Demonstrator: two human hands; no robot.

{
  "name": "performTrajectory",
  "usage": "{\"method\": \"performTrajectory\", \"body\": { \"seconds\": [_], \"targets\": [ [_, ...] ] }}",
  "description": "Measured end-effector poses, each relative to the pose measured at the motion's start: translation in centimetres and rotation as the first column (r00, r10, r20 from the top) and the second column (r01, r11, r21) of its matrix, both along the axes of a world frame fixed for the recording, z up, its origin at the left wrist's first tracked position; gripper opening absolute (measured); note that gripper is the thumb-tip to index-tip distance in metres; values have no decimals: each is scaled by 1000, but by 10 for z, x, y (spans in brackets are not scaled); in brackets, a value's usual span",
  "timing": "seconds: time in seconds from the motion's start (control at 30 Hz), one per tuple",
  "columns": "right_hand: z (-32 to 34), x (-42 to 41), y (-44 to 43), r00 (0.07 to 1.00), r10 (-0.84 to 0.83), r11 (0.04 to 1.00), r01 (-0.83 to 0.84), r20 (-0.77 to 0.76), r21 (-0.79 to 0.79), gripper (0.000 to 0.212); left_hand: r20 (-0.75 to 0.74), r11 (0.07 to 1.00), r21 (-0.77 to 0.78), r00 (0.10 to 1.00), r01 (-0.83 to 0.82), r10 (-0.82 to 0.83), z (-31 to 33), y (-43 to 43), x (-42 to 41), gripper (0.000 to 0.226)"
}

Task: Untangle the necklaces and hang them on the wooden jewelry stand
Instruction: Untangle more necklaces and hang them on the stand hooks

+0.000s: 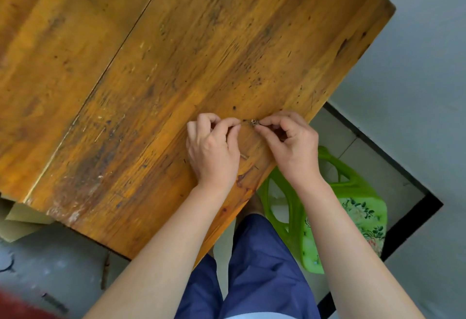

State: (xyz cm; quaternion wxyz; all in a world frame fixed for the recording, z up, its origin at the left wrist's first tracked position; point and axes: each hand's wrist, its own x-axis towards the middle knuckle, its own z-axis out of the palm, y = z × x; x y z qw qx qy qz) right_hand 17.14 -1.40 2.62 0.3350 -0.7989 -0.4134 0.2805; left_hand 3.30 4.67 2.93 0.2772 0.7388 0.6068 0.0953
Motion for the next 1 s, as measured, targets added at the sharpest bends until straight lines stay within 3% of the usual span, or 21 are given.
{"method": "performTrajectory", "body": {
  "seconds": [0.13,0.27,0.43,0.53,0.63,0.7,0.77,0.83,0.9,0.93,0.97,1.0],
  "targets": [
    [10,-2,3,999,-21,1000,20,-45,-8,9,-23,993,46,994,109,-108,-2,2,-8,12],
    [19,-16,4,997,70,997,-71,-27,-10,4,-27,986,58,987,158,-156,-1,4,-16,13],
    [23,-22,3,985,167,984,-164,36,-75,33,218,994,-58,973,90,-75,11,17,-30,14],
    [23,-27,2,935,303,950,-280,184,-138,27,306,980,-159,950,117,-63,29,27,-34,11],
    [28,-37,5,969,208,970,-186,135,-160,18,386,954,-280,922,109,8,45,35,-37,8],
    [36,-41,10,998,-4,979,-11,-69,-206,14,474,914,-401,867,58,153,51,42,-40,9],
    [46,-42,17,880,-294,940,196,-372,-280,15,530,851,-524,795,34,294,56,47,-43,14],
    [55,-43,25,609,-466,885,323,-642,-335,18,537,802,-596,762,39,362,59,50,-47,17],
    [62,-44,30,358,-495,849,392,-792,-354,17,524,773,-633,760,45,385,60,49,-51,17],
    [65,-45,31,297,-485,844,404,-823,-352,15,515,777,-627,774,47,369,59,49,-54,18],
    [66,-46,32,296,-476,849,402,-828,-344,13,502,792,-608,795,45,340,58,49,-55,18],
    [66,-46,31,362,-470,863,380,-805,-333,14,487,806,-591,812,34,323,57,49,-57,18]
  ]
}}
